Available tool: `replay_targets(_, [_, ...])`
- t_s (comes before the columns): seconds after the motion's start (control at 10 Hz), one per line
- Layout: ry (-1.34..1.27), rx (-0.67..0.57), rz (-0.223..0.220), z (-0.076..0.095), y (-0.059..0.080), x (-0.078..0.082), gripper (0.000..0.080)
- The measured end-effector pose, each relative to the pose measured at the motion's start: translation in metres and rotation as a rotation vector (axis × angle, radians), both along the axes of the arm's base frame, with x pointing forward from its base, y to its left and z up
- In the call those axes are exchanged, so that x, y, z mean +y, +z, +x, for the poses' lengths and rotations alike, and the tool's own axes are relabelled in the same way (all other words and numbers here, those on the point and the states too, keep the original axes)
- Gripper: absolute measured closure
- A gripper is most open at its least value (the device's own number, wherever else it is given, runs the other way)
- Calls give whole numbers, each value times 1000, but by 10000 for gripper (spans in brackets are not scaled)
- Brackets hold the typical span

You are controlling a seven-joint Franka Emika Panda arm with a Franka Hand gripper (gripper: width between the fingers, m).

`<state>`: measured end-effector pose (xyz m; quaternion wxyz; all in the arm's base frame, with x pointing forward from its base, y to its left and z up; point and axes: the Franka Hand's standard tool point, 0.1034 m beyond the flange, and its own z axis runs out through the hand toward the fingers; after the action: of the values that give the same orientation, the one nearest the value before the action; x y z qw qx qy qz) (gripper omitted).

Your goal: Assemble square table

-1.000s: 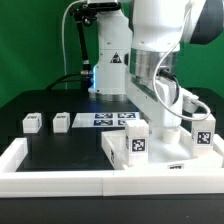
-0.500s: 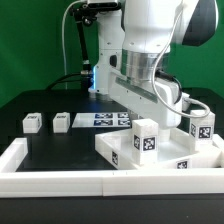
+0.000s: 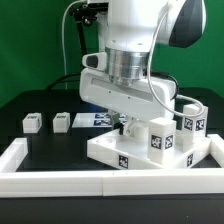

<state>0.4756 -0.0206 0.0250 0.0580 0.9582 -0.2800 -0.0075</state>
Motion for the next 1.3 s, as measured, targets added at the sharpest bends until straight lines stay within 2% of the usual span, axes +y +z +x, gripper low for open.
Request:
replay_targets(0.6, [353,36,15,2,0,-6,736])
replay_targets(0.9, [696,81,4,11,1,-11,736])
replay_targets(1.3, [971,127,-4,14,1,-16,736])
